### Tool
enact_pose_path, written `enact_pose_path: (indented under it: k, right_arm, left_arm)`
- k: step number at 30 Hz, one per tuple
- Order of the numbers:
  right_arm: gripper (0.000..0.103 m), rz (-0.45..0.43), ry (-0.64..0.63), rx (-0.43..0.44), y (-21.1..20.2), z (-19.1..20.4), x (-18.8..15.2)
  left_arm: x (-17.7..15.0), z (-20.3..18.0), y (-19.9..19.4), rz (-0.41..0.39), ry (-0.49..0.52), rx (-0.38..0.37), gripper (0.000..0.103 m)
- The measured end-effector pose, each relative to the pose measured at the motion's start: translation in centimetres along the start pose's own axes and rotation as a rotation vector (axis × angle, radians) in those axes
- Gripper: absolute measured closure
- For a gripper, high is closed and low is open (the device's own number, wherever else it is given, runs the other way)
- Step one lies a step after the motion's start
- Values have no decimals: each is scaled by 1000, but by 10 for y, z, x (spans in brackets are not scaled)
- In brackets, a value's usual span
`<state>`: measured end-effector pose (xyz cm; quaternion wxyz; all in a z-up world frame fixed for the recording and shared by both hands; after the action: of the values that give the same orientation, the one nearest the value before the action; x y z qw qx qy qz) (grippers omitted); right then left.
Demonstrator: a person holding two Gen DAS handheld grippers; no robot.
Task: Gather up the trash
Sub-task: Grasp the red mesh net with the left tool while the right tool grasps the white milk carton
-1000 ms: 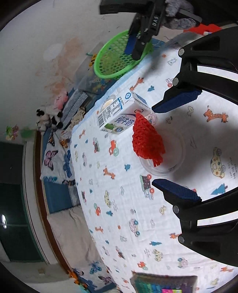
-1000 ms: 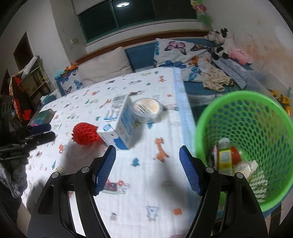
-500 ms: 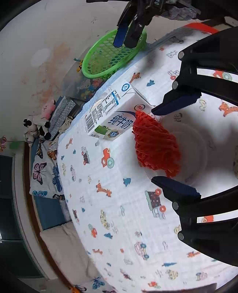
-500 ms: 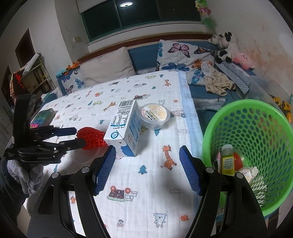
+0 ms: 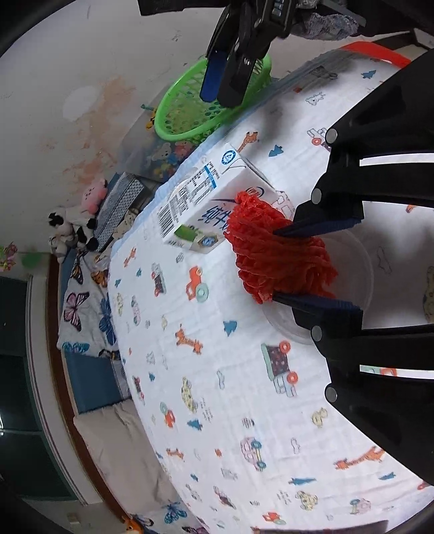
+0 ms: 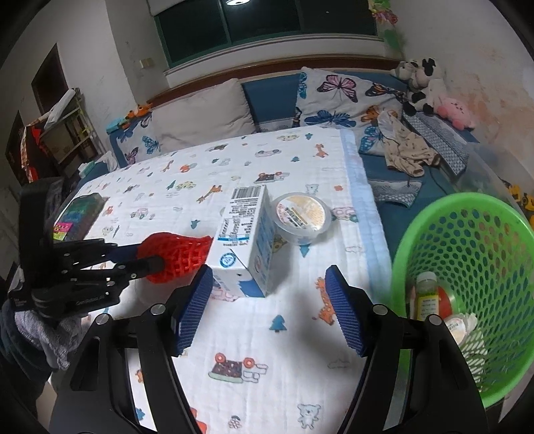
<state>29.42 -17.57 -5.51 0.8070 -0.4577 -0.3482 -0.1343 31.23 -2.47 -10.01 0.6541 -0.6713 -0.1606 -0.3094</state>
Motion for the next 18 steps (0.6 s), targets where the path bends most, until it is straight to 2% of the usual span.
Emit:
enact_pose_path:
  k: [12,18]
  right_arm:
    - [45,60,-30,7,50,10,35]
    - [48,112,-61,-36,81,6,45]
  left_arm:
    - [1,39,-50,-70,-72,31,72]
    - [-7,49,-60,-77,-70,41,72]
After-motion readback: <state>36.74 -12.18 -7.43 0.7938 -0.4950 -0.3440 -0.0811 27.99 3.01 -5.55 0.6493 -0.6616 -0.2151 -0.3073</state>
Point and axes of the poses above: each gripper's, at about its wrist camera, not at the fingertips, and y roughly the way its jaws point, z to its left, x to its top, the point moved 7 cm from there along y, roughly the way its jaws point, and after that the axes turned 14 degrees about x, right-handed, at the moved point
